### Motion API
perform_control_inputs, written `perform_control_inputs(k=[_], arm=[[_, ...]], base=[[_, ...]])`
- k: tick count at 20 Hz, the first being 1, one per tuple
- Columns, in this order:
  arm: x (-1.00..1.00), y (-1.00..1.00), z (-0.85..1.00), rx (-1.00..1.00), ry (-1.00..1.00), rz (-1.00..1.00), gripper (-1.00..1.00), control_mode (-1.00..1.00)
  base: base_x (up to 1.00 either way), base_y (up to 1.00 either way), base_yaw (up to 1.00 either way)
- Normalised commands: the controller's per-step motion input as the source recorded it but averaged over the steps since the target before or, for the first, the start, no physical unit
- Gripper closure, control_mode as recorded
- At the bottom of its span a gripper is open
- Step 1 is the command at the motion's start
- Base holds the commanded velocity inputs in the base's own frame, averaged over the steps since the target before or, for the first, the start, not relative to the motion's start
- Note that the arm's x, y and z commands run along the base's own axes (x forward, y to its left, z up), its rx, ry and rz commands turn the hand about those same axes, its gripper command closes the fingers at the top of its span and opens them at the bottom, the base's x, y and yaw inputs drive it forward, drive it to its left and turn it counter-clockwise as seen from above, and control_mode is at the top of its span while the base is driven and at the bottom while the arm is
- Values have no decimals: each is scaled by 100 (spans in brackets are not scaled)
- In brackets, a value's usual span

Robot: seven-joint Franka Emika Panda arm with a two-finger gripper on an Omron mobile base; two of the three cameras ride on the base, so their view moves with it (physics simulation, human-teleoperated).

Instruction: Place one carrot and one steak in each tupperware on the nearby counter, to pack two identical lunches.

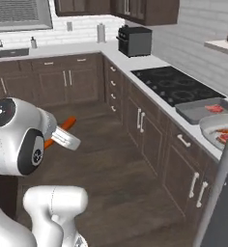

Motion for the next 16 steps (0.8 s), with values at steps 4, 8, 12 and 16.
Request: perform_control_inputs(k=[4, 8, 12, 16], arm=[[0, 0, 0, 0, 0, 0, 100, 100], [0, 0, 0, 0, 0, 0, 100, 100], [0, 0, 0, 0, 0, 0, 100, 100], [0, 0, 0, 0, 0, 0, 100, 100]], base=[[87, 0, -48], [49, 3, -56], [84, 39, -59], [100, 72, -49]])
